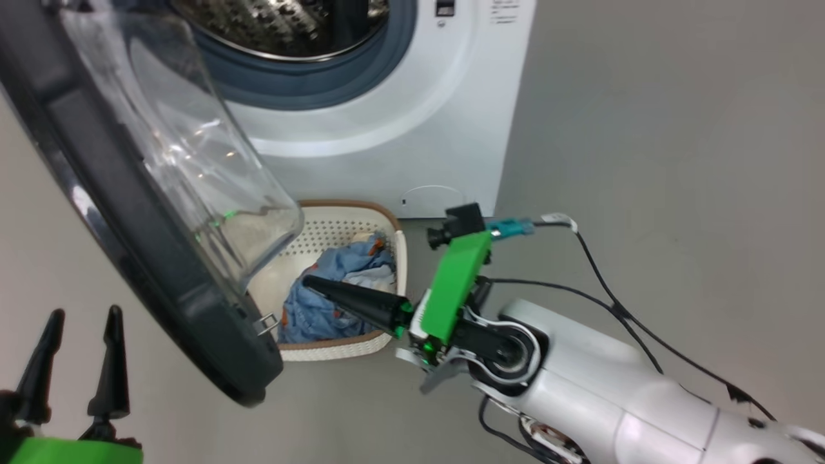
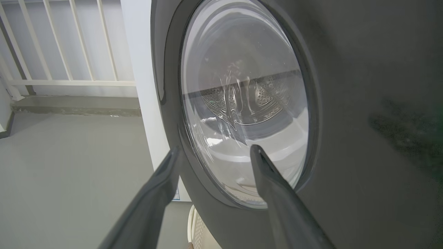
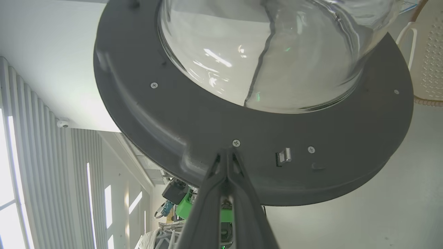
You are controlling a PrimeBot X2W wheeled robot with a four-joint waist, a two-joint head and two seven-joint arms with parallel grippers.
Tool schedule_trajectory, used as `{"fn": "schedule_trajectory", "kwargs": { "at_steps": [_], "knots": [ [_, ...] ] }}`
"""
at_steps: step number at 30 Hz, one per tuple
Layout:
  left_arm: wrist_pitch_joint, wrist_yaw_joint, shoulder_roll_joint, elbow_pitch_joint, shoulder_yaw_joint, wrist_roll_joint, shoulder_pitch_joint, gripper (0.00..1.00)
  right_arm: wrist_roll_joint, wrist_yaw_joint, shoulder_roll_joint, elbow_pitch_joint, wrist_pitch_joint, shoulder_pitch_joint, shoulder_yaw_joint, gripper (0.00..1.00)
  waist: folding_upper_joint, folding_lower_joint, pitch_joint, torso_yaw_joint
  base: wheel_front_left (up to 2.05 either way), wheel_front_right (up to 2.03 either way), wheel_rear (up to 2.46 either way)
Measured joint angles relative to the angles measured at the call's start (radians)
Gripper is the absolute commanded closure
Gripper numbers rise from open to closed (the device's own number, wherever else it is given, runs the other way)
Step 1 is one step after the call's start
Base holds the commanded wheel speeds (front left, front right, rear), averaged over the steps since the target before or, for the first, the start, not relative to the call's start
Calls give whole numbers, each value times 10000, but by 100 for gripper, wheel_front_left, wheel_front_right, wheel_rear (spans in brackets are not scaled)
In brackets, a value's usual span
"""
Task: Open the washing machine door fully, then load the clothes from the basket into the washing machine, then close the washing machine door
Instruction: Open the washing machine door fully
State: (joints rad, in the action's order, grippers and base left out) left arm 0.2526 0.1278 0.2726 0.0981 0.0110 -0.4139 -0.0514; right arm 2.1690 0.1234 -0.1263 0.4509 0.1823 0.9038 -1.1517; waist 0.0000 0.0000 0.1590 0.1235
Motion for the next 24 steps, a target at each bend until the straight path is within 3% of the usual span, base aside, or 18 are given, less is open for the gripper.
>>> {"fn": "schedule_trajectory", "kwargs": {
  "at_steps": [11,12,14,15,24],
  "knots": [
    [0,0,-213,10,700,182,493,0,-660,0,-725,-1325,-926,-1575,1137,100,0,0,-427,-728,0,0,0],
    [0,0,-215,8,744,190,517,0,-719,0,-757,-1402,-1097,-1711,1285,96,0,0,-456,-766,0,0,0],
    [0,0,-219,8,834,257,559,0,-890,0,-825,-1559,-1496,-1957,1582,55,0,0,-502,-840,0,0,0],
    [0,0,-219,8,871,257,602,0,-1072,0,-846,-1616,-1732,-2060,1732,0,0,0,-517,-874,0,0,0],
    [0,0,-314,2,1074,422,802,0,-3641,0,-1070,-1152,-4228,-2328,2771,0,0,0,-615,-1090,0,0,0]
  ]
}}
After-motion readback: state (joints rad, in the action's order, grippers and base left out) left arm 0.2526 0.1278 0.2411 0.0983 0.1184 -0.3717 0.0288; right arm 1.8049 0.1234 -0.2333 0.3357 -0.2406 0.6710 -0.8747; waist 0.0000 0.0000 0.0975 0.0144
